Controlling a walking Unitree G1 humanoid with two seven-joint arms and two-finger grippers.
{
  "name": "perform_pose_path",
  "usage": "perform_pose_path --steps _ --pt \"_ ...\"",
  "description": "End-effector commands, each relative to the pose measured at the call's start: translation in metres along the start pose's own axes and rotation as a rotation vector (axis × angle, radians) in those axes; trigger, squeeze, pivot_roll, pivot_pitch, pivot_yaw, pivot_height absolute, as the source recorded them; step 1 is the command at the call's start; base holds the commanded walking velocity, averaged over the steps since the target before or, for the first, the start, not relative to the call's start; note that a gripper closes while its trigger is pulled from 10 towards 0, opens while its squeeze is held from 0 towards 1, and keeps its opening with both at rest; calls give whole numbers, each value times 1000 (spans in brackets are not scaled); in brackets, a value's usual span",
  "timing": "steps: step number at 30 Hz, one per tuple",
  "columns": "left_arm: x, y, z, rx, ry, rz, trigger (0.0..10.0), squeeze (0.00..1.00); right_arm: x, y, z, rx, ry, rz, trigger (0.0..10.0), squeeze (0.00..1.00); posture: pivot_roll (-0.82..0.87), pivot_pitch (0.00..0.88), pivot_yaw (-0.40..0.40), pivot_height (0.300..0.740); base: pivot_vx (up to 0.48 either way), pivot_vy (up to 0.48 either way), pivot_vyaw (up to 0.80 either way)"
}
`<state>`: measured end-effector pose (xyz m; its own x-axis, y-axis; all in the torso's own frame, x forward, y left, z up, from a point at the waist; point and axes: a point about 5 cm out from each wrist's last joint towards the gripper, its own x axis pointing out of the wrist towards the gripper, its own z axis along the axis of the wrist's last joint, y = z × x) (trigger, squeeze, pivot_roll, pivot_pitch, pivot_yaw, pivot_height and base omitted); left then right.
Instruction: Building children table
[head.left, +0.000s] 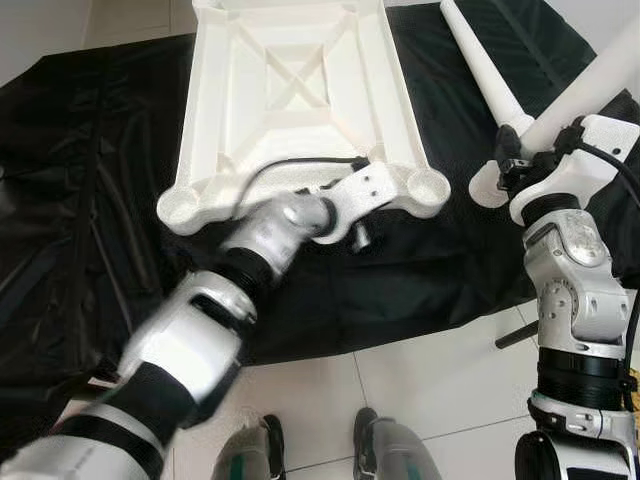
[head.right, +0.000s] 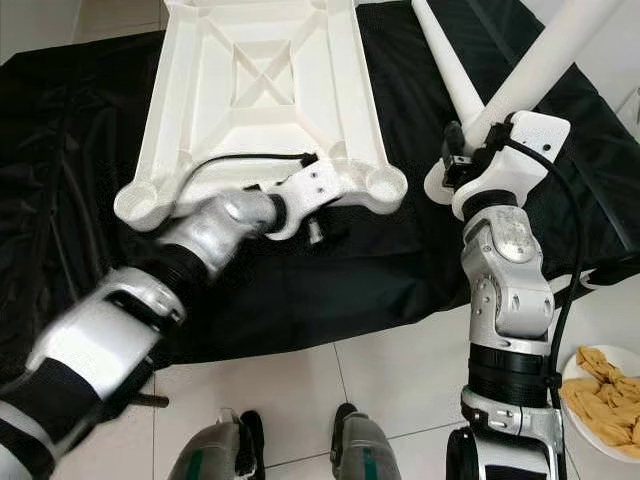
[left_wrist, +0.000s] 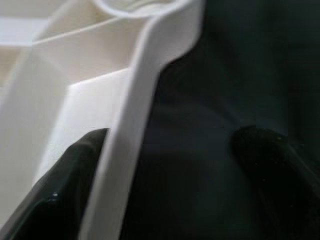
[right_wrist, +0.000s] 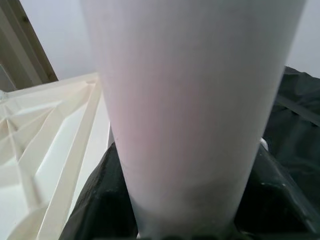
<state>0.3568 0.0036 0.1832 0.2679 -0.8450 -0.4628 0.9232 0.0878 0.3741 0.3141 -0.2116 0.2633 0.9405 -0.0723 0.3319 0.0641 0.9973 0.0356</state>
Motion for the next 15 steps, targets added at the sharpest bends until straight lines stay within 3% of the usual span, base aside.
perform_pose_path --steps 1,15 --pt "3 -21 -17 4 56 -167 10000 0 3 4 3 7 -29 23 10000 0 -40 173 59 740 0 0 0" --pt "-21 -28 -26 41 44 -209 10000 0 16 15 2 27 -41 68 10000 0 -7 136 36 740 0 0 0"
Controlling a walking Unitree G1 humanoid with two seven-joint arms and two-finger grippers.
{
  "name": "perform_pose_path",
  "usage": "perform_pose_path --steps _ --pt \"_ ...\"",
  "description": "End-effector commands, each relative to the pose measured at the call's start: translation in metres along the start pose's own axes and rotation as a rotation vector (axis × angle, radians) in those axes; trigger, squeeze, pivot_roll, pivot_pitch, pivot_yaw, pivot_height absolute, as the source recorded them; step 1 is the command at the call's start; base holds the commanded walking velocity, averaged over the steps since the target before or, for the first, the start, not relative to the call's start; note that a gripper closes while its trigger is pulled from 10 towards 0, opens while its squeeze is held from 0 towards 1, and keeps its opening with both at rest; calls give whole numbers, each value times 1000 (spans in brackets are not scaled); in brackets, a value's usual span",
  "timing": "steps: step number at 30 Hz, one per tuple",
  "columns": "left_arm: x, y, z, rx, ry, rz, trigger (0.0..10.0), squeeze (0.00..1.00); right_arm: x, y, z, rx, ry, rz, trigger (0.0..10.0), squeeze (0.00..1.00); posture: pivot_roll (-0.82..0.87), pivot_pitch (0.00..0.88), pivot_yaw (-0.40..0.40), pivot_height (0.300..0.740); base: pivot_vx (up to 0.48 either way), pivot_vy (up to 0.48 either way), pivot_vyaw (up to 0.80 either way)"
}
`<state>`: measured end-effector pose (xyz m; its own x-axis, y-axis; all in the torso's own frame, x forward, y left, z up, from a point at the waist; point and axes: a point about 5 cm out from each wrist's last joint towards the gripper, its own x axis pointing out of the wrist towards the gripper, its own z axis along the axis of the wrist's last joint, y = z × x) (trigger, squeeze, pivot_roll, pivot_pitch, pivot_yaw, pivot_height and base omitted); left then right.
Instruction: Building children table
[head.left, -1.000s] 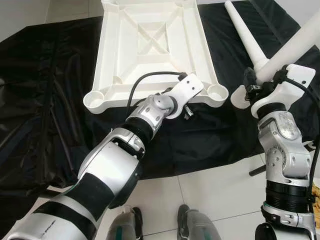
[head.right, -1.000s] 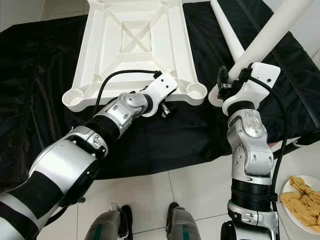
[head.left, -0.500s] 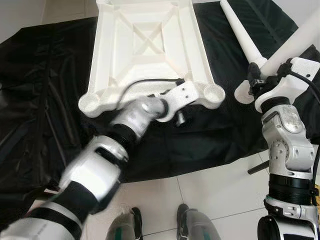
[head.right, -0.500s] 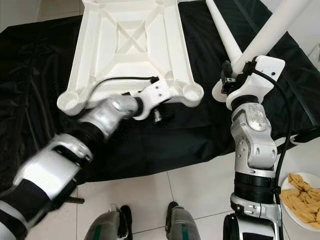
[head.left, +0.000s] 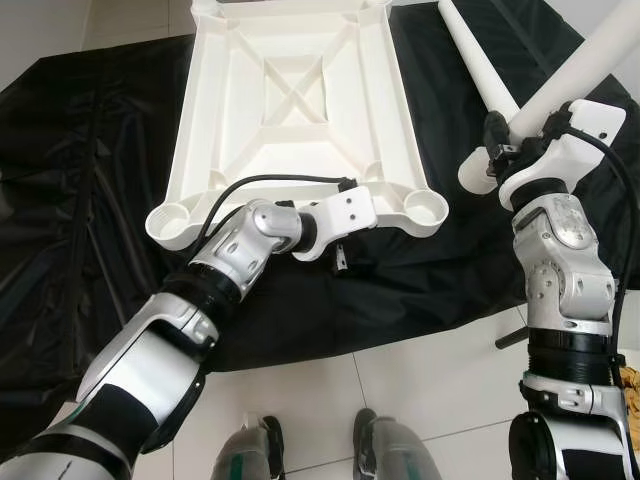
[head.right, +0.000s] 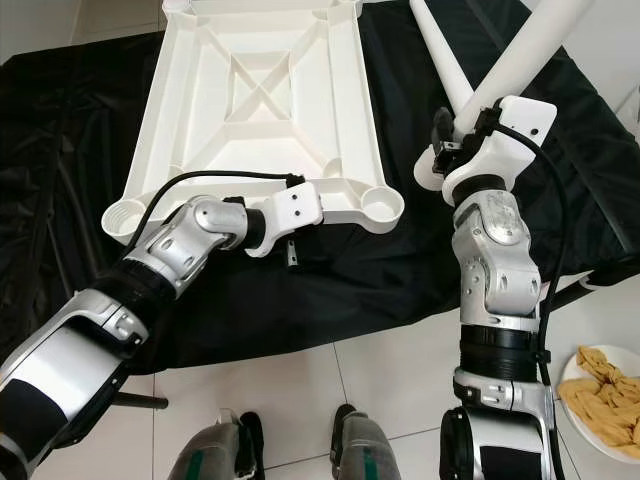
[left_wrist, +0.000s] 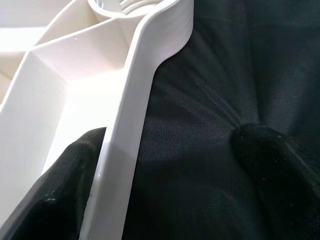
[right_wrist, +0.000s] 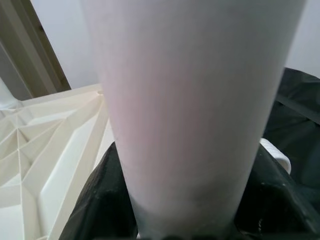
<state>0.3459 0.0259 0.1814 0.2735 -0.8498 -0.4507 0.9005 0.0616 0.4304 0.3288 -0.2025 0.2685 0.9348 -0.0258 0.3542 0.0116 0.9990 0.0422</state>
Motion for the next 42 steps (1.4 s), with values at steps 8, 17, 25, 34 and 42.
perform_pose_path --steps 8,17,25,34,42 --pt "-20 -22 -28 -44 88 -259 10000 0 5 7 -1 8 -17 39 10000 0 4 122 23 740 0 0 0" --pt "-43 -24 -33 -28 118 -238 10000 0 11 14 -7 21 5 96 10000 0 25 99 -5 740 0 0 0" --pt "-52 -31 -16 -47 47 -239 10000 0 17 21 -13 13 20 129 10000 0 41 87 -14 740 0 0 0" --pt "-45 -35 -19 -60 79 -230 10000 0 20 22 -12 3 11 131 10000 0 37 94 -2 740 0 0 0" --pt "-30 -27 -13 -107 95 -114 10000 0 18 16 -11 -1 -3 103 10000 0 25 100 16 740 0 0 0"
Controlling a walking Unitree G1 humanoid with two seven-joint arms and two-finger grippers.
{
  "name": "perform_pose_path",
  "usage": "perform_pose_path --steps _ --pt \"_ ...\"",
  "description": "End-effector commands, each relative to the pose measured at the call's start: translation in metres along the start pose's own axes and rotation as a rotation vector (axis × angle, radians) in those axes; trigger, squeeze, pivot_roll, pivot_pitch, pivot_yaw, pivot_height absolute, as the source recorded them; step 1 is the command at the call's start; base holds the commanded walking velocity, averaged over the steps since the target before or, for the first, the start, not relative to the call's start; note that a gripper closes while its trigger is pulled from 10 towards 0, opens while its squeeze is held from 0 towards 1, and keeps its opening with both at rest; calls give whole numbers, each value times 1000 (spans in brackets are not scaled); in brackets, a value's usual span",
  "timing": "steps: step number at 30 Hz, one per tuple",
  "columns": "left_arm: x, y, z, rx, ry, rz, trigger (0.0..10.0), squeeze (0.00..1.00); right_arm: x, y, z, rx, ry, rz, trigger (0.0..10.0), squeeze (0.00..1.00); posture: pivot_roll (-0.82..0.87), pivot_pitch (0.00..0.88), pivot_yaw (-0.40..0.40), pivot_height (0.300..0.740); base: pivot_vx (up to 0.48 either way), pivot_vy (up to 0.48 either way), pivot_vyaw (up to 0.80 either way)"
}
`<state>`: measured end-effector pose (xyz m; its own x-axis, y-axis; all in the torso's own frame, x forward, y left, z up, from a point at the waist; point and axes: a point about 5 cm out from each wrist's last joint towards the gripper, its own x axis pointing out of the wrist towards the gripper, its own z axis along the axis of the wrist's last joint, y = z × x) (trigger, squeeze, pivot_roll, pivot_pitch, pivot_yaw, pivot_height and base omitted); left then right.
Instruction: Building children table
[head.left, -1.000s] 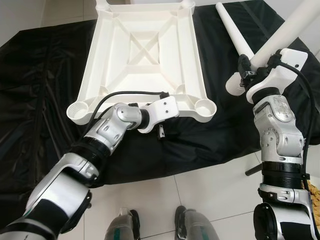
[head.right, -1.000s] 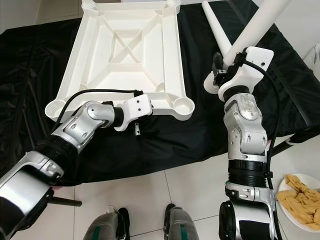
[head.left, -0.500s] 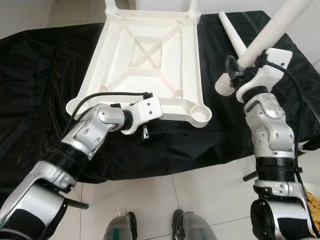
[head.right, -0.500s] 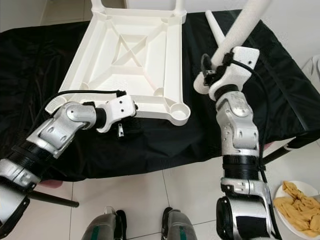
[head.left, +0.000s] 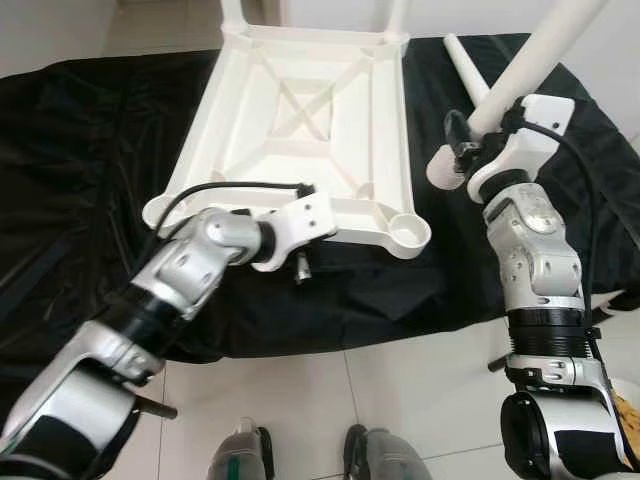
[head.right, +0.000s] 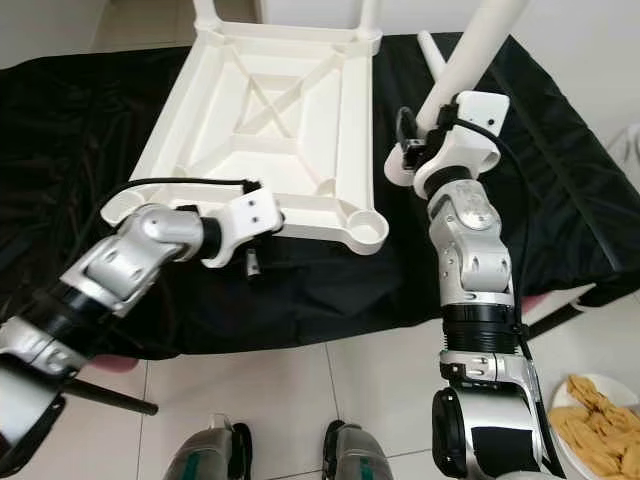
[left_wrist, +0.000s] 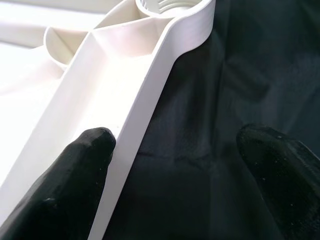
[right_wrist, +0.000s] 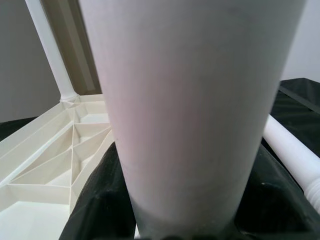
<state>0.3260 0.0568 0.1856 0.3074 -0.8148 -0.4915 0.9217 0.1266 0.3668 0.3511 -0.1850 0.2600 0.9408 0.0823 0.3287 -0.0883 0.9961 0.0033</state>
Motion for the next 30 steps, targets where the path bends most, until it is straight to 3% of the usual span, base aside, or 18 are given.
perform_pose_path --steps 1,6,10,18,20,23,24,25,27,28,30 --pt "6 -5 -6 -31 46 -89 10000 0 0 -2 6 -1 -34 -11 10000 0 18 103 21 740 0 0 0" --pt "11 23 5 -64 12 83 10000 0 -3 -5 6 -5 -35 -26 10000 0 6 108 19 740 0 0 0" --pt "13 35 8 -121 11 151 10000 0 -3 -5 6 -5 -35 -27 10000 0 1 113 16 740 0 0 0" --pt "27 31 2 -177 58 149 10000 0 -4 -5 7 -11 -35 -25 10000 0 -9 117 14 740 0 0 0" --pt "38 22 -5 -188 88 103 10000 0 -5 -6 8 -15 -37 -28 10000 0 -16 120 14 740 0 0 0" --pt "42 19 -8 -179 97 74 10000 0 -5 -7 9 -19 -38 -30 10000 0 -16 120 14 740 0 0 0" --pt "42 17 -9 -176 96 59 5765 0 -5 -7 9 -19 -38 -31 10000 0 -18 120 16 740 0 0 0" --pt "42 16 -11 -166 103 42 2157 0 -5 -7 9 -20 -38 -32 10000 0 -18 120 16 740 0 0 0" --pt "42 15 -12 -161 108 31 2157 0 -5 -7 9 -21 -39 -33 10000 0 -18 120 16 740 0 0 0" --pt "41 12 -14 -149 116 7 0 0 -5 -8 9 -21 -39 -34 10000 0 -17 118 17 740 0 0 0" --pt "41 11 -15 -140 121 -8 0 0 -5 -8 9 -21 -40 -35 10000 0 -17 118 17 740 0 0 0"
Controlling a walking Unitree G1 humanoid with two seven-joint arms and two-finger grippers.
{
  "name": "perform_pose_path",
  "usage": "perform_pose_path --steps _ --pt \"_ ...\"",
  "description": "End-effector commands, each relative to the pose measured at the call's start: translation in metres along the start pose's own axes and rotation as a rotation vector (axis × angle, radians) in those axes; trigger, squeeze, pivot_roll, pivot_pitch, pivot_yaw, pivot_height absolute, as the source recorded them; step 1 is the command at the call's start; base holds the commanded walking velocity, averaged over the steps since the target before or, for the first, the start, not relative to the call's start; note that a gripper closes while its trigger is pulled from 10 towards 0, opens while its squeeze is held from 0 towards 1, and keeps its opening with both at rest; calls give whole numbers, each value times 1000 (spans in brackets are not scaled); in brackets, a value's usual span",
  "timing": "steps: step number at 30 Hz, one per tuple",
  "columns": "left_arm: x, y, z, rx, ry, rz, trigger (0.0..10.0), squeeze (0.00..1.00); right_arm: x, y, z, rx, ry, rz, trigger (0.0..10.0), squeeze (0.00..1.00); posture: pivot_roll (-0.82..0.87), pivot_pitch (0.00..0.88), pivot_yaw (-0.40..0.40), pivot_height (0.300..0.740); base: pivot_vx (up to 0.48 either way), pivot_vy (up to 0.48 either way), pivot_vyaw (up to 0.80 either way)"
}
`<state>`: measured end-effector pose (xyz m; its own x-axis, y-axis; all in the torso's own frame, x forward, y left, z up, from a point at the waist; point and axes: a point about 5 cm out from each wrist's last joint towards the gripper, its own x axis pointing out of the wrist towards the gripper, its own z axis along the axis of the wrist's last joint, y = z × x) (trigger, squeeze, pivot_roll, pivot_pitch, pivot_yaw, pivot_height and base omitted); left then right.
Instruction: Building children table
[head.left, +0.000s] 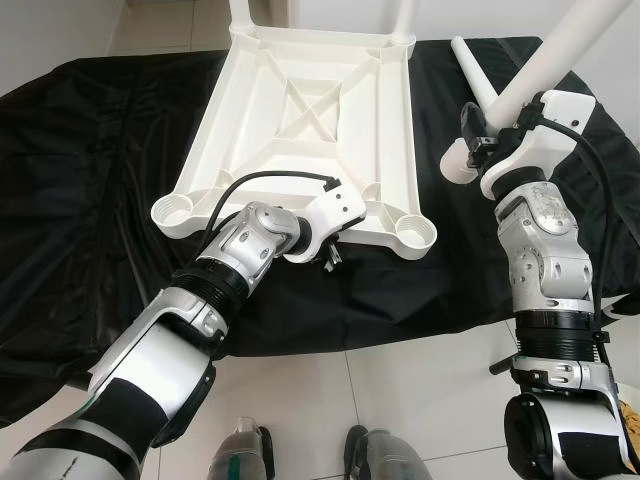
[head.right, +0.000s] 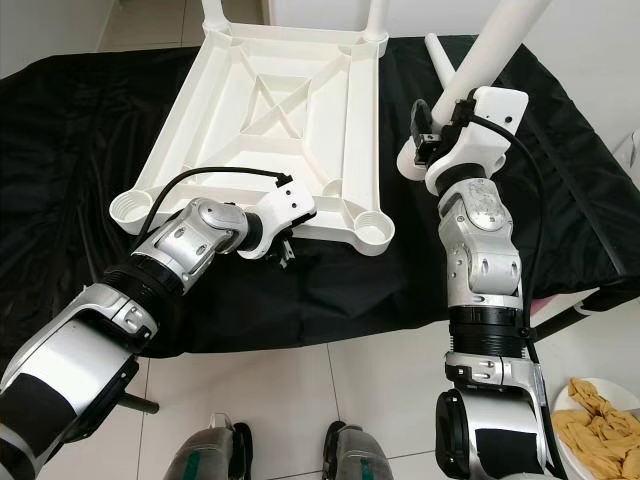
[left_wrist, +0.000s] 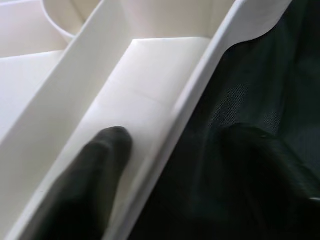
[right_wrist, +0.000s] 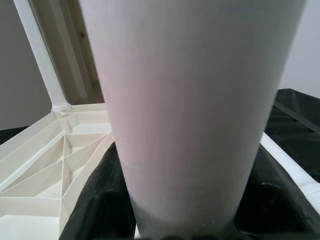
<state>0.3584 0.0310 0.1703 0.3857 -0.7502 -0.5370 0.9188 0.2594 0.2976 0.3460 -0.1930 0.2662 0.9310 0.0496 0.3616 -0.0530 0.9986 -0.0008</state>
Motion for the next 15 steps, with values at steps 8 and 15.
perform_pose_path --steps 8,15 --pt "2 -16 -16 38 50 -140 0 0 -1 0 1 -5 -6 -2 10000 0 -10 117 18 740 0 0 0" --pt "-2 -21 -14 75 21 -183 0 0 1 5 -1 13 8 25 10000 0 2 109 14 740 0 0 0"
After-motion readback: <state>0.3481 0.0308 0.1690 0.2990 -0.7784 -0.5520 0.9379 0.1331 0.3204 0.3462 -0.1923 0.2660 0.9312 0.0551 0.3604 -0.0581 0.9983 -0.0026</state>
